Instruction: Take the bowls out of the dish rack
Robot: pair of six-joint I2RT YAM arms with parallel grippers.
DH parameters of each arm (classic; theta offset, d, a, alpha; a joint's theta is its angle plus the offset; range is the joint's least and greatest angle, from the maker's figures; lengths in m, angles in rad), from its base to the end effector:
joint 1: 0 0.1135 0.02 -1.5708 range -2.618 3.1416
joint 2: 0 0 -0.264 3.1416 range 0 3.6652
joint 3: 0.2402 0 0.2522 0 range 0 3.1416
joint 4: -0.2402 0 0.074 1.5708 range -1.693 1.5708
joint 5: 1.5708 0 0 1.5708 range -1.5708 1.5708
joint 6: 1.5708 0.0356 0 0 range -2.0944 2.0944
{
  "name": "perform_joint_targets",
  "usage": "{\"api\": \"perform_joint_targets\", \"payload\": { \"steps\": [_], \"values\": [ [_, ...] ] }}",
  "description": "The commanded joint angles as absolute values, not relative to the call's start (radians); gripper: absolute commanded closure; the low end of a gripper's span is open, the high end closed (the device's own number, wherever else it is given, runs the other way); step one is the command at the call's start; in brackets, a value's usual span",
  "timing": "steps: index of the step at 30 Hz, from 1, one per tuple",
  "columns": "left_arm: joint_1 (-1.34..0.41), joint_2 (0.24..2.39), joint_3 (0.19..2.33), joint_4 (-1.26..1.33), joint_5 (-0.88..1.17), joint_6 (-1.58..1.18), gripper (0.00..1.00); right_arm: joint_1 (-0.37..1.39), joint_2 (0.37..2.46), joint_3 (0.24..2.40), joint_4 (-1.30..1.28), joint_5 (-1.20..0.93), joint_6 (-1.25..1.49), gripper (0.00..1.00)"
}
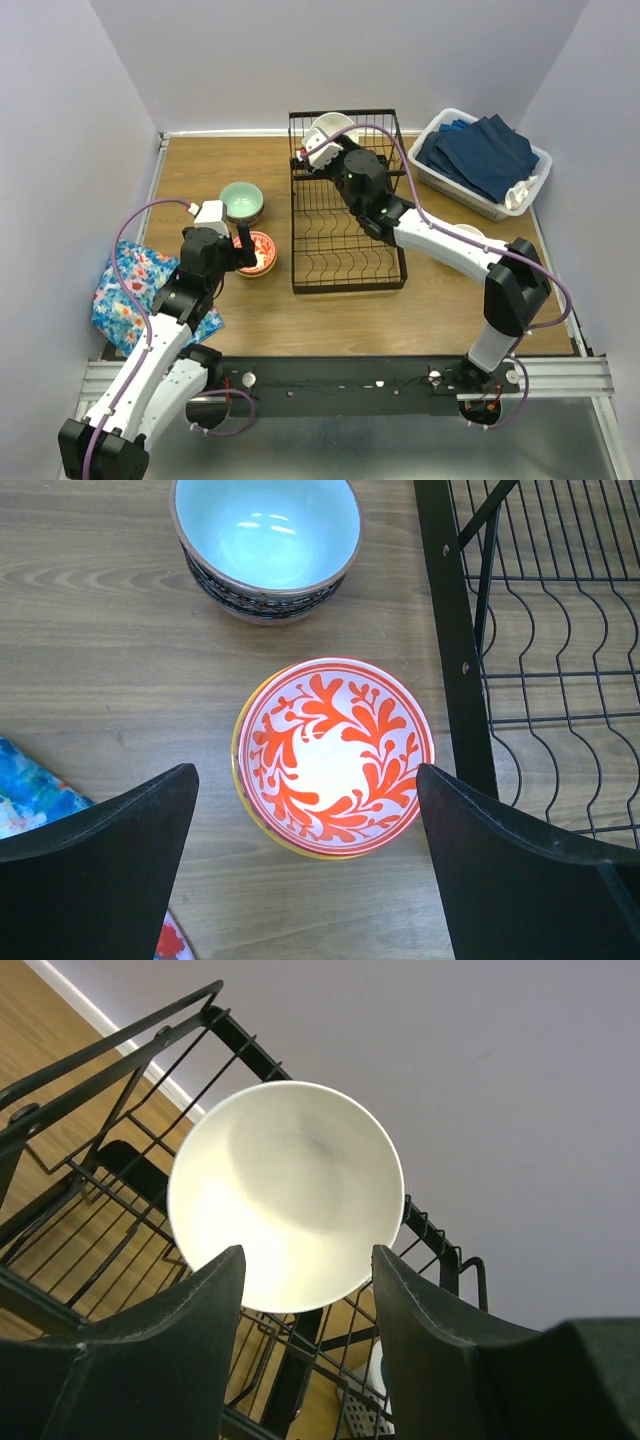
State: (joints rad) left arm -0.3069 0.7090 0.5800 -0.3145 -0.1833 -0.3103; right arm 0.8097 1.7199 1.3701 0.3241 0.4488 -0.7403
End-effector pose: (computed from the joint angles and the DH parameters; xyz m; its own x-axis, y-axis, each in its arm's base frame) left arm 0.1628 -0.0448 0.2666 -0.4323 -0.1779 -0.8840 0.0085 0.9795 -0.2013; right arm 0.2981 0.2905 0.3443 0.2252 -0.6447 -0.7305 -0.2727 0.6781 -0.6825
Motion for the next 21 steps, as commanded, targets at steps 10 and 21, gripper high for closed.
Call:
{"api": "perform_joint_targets", "payload": {
  "steps": [10, 21],
  "values": [
    [-0.299, 0.696, 0.578, -0.293, -0.183, -0.301, 0.01, 0.680, 1.809, 1.813, -0.250, 0.362, -0.301, 0.37],
    [-0.299, 0.703, 0.580, -0.296, -0.187, -0.301, 0.01, 0.618, 1.878, 1.847, -0.290, 0.227, -0.161, 0.36]
  ]
}}
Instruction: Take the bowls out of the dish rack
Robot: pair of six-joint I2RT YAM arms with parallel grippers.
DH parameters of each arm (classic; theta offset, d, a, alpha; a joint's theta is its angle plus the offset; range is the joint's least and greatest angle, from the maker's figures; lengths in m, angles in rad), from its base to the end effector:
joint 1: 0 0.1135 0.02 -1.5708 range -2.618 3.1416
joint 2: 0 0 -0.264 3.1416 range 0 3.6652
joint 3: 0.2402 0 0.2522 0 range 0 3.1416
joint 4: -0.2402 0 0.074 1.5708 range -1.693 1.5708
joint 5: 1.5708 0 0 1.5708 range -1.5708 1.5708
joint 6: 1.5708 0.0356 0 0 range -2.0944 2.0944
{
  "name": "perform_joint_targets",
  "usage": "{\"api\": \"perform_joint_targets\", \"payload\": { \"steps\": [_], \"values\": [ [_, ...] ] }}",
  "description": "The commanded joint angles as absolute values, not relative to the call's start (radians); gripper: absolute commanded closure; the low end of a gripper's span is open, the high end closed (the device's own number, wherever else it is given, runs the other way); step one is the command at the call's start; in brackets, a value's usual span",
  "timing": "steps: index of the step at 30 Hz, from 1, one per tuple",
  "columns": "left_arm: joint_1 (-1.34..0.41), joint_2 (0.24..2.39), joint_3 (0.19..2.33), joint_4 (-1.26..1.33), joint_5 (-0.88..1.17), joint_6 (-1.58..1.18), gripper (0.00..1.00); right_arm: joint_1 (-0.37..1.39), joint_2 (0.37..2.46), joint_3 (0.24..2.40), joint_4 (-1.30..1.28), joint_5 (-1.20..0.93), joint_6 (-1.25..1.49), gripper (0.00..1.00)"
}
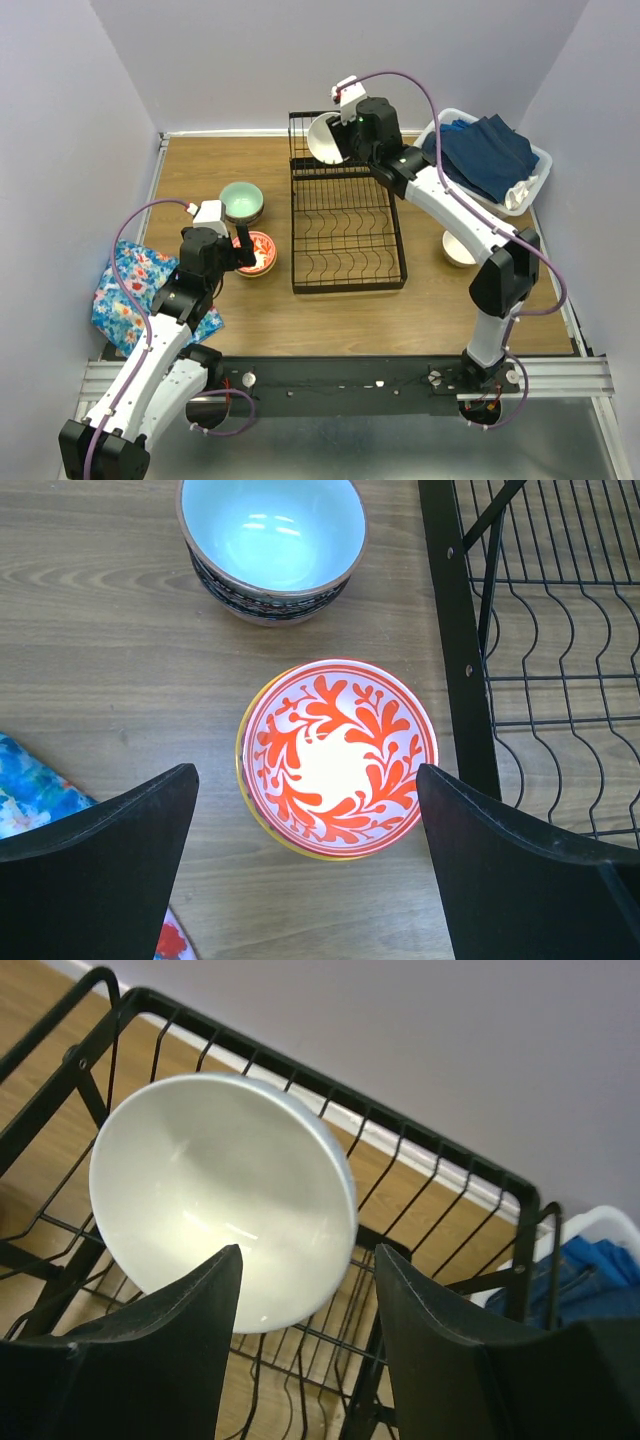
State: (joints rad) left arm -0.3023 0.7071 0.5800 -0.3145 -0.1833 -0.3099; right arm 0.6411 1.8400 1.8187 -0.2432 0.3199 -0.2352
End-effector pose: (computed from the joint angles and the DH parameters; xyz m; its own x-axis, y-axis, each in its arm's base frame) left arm 0.1627 -0.0440 0.2669 -0.4299 -0.1800 -0.8848 0.0045 0.9795 -0.2015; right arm 0.3597 0.2544 0.3946 -0.1281 -0.3716 -0.9195 -0.3644 0.8799 -0.3049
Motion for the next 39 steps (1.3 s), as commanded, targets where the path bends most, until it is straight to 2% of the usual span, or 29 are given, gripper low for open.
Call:
{"api": "perform_joint_targets", "payload": {
  "steps": [1, 8, 14, 17, 20, 21, 24, 27, 39],
  "values": [
    [-0.298, 0.704, 0.578, -0.296, -0.187, -0.301, 0.01, 0.612, 1.887, 1.847, -0.285, 0.224, -0.160, 0.36],
    [-0.298, 0.707, 0.580, -0.301, -0.195, -0.298, 0.01, 0.597, 1.922, 1.821, -0.201, 0.290, -0.156, 0.37],
    [-0.298, 0.707, 0.581, -0.304, -0.202, -0.296, 0.01, 0.597, 1.933, 1.801, -0.127, 0.334, -0.147, 0.46],
    [-0.298, 0.707, 0.580, -0.304, -0.202, -0.298, 0.01, 0.597, 1.937, 1.813, -0.114, 0.333, -0.138, 0.54],
    [-0.298, 0.707, 0.581, -0.302, -0.202, -0.296, 0.01, 0.597, 1.933, 1.825, -0.100, 0.337, -0.126, 0.67],
    [-0.298, 0.709, 0.581, -0.302, -0.202, -0.296, 0.01, 0.597, 1.931, 1.827, -0.097, 0.339, -0.127, 0.76],
    [-0.298, 0.709, 0.581, -0.302, -0.202, -0.298, 0.01, 0.597, 1.925, 1.835, -0.091, 0.345, -0.126, 0.90],
    [-0.298, 0.707, 0.580, -0.302, -0.202, -0.296, 0.01, 0.597, 1.916, 1.832, -0.080, 0.354, -0.127, 0.99],
    [-0.296, 0.706, 0.581, -0.305, -0.202, -0.299, 0.01, 0.598, 1.836, 1.832, -0.041, 0.376, -0.121, 0.99]
  ]
}}
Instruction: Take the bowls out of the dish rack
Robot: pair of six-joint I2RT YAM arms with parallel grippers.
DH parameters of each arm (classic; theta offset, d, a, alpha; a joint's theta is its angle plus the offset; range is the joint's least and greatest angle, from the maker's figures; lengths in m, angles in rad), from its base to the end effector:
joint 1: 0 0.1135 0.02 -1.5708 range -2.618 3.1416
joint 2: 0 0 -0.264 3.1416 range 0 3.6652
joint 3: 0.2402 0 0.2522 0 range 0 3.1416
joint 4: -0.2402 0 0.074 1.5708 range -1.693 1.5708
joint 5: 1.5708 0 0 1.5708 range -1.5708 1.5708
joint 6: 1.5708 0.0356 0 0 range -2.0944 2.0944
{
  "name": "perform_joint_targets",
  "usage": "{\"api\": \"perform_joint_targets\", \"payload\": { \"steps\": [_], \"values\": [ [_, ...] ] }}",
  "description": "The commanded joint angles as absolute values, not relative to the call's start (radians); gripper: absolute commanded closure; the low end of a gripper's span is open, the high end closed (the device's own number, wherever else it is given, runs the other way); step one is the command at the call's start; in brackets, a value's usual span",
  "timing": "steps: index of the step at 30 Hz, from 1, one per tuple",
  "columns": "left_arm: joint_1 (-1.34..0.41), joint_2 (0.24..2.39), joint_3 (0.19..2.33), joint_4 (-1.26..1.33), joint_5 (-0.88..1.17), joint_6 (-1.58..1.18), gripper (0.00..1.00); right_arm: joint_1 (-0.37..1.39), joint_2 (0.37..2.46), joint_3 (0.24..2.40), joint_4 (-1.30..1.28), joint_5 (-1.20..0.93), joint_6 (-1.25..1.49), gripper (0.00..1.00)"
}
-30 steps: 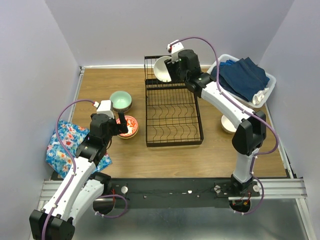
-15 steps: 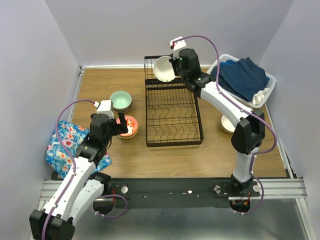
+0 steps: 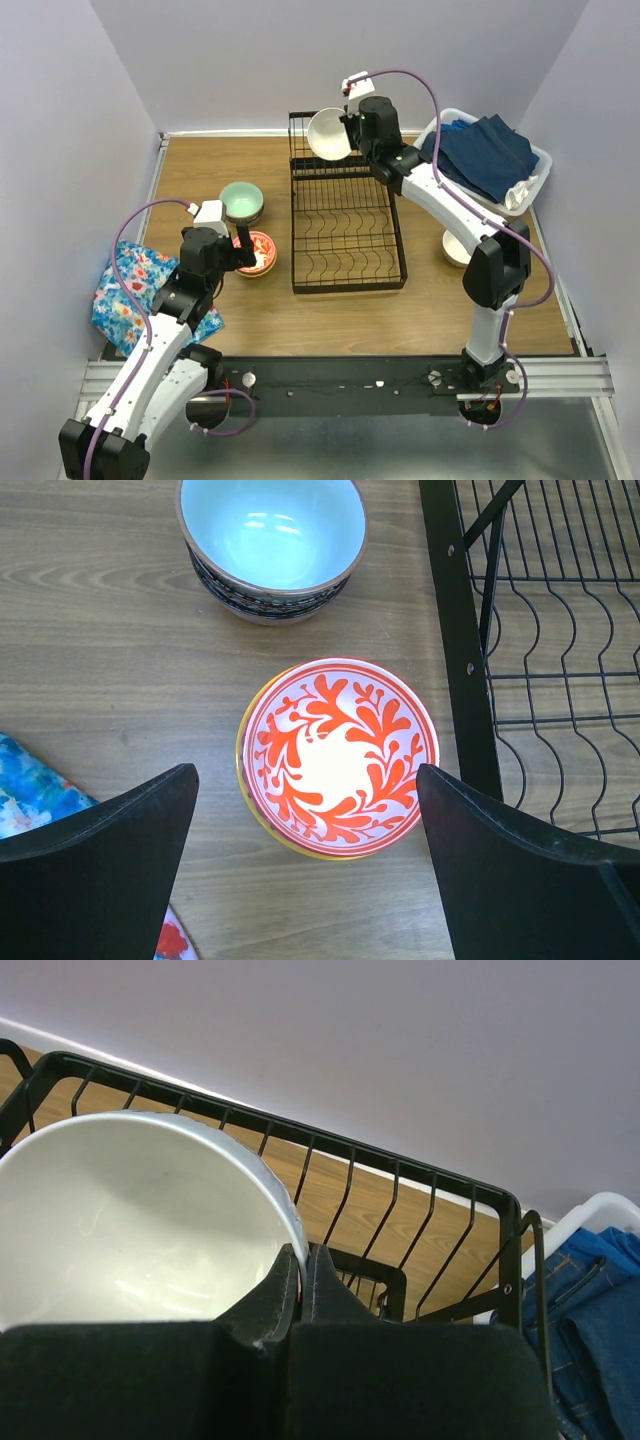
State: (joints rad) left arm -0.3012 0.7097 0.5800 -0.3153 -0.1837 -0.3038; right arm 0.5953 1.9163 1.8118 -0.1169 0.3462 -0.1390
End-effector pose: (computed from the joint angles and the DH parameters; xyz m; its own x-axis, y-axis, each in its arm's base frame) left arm 0.1631 -0.0439 0.2664 -0.4324 -0.1736 -0.8848 0.0051 0.9808 -0.1950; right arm 0.3911 0.2503 0.3724 -0.1450 -0.2556 -0.9559 -0.2761 0.9381 -0.2090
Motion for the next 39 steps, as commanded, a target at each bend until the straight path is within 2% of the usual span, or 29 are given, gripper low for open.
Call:
{"api": "perform_joint_targets", "payload": {
  "steps": [1, 15, 25, 39],
  "values": [
    [-0.296, 0.704, 0.581, -0.305, -0.201, -0.299, 0.01, 0.597, 1.818, 1.836, -0.054, 0.379, -0.121, 0.99],
    [-0.296, 0.706, 0.581, -0.304, -0.204, -0.301, 0.01, 0.554, 1.564, 1.775, -0.270, 0.452, 0.032, 0.99],
    [-0.295, 0.707, 0.580, -0.304, -0.218, -0.301, 0.01, 0.491, 1.283, 1.542, -0.534, 0.534, 0.199, 0.99],
    [-0.295, 0.741, 0.580, -0.298, -0.199, -0.304, 0.01, 0.347, 1.060, 1.137, -0.623, 0.491, 0.403, 0.99]
  ]
}}
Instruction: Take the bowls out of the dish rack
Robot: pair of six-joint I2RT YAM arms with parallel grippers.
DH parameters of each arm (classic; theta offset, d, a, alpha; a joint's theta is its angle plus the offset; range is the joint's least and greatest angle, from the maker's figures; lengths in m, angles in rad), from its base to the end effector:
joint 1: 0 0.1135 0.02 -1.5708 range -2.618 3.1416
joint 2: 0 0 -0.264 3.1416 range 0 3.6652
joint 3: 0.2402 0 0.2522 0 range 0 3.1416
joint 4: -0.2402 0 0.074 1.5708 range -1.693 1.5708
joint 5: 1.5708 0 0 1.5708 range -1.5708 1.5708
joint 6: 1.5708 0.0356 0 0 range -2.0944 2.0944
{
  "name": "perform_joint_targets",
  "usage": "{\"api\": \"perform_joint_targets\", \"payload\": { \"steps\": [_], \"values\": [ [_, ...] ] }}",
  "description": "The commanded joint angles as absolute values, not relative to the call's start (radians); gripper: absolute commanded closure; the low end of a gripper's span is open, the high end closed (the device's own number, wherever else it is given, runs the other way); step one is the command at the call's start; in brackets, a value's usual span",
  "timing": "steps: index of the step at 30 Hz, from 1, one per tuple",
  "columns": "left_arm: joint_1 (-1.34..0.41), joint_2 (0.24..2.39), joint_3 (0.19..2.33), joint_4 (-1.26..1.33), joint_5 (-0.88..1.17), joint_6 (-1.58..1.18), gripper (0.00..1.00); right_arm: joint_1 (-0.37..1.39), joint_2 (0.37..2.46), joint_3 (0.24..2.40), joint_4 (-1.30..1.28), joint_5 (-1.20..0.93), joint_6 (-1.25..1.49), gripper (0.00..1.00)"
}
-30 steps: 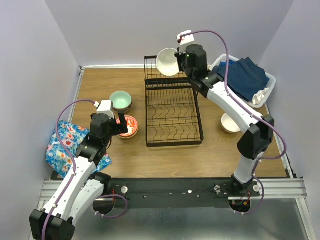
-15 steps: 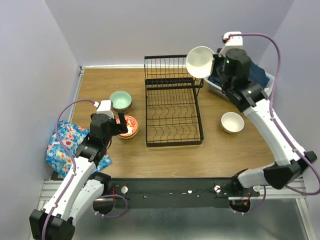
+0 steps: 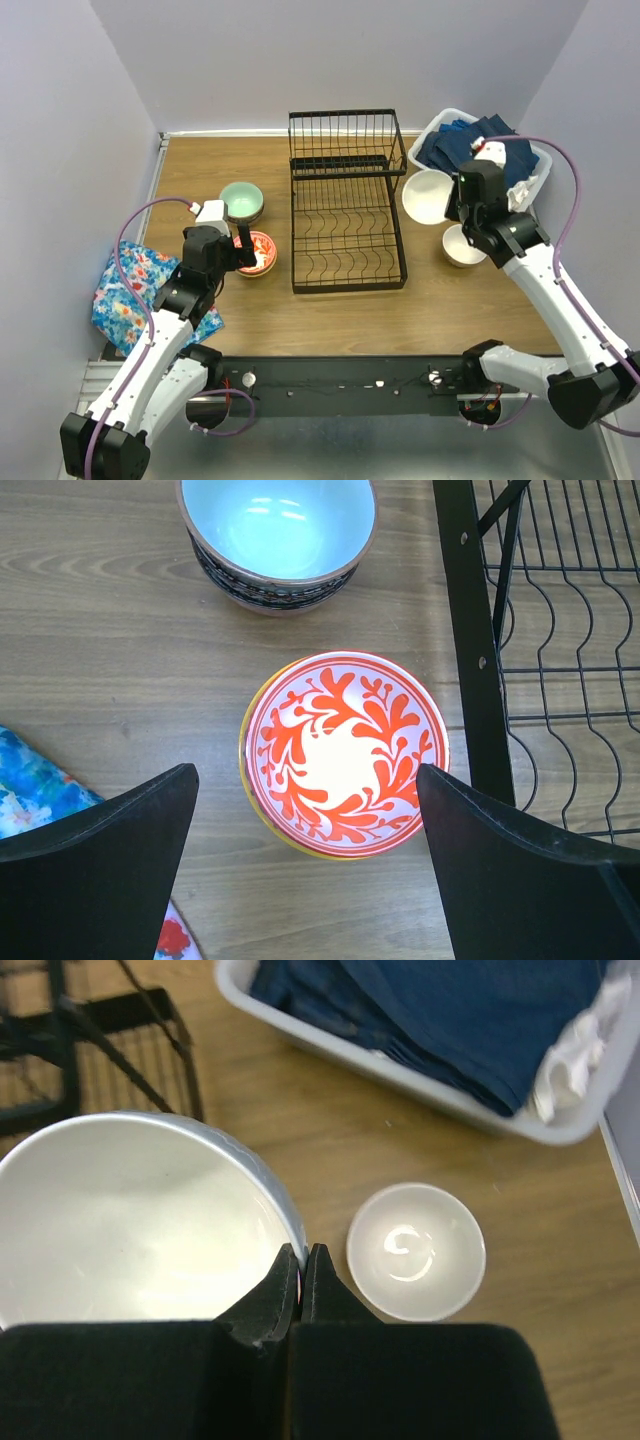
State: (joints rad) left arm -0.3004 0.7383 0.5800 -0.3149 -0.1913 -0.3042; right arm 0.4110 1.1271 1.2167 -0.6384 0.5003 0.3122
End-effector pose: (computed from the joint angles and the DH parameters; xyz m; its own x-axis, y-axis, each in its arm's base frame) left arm 0.1673 -0.0447 0.2622 -0.4539 -0.1672 -0.8752 -0.0075 0.9829 -0.1839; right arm 0.2223 0.0783 0.3787 -0.4475 0.0990 -0.8888 0.1703 0.9851 0.0239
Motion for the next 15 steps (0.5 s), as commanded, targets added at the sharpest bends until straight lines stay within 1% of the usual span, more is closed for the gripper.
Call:
{"api": "perform_joint_targets", "payload": {
  "steps": [1, 6, 7, 10, 15],
  "values": [
    [-0.296, 0.742, 0.580, -0.299, -0.199, -0.302, 0.01, 0.315, 1.043, 1.115, -0.614, 0.483, 0.408, 0.99],
    [-0.296, 0.741, 0.581, -0.299, -0.201, -0.302, 0.01, 0.157, 1.020, 0.970, -0.575, 0.352, 0.452, 0.99],
    [-0.298, 0.738, 0.580, -0.299, -0.201, -0.301, 0.01, 0.091, 1.014, 0.953, -0.568, 0.325, 0.459, 0.99],
    [-0.298, 0.735, 0.580, -0.299, -0.201, -0.302, 0.01, -0.022, 1.006, 0.888, -0.531, 0.229, 0.480, 0.99],
    [-0.298, 0.729, 0.580, -0.298, -0.199, -0.301, 0.01, -0.139, 1.038, 0.813, -0.485, 0.117, 0.520, 0.99]
  ]
}}
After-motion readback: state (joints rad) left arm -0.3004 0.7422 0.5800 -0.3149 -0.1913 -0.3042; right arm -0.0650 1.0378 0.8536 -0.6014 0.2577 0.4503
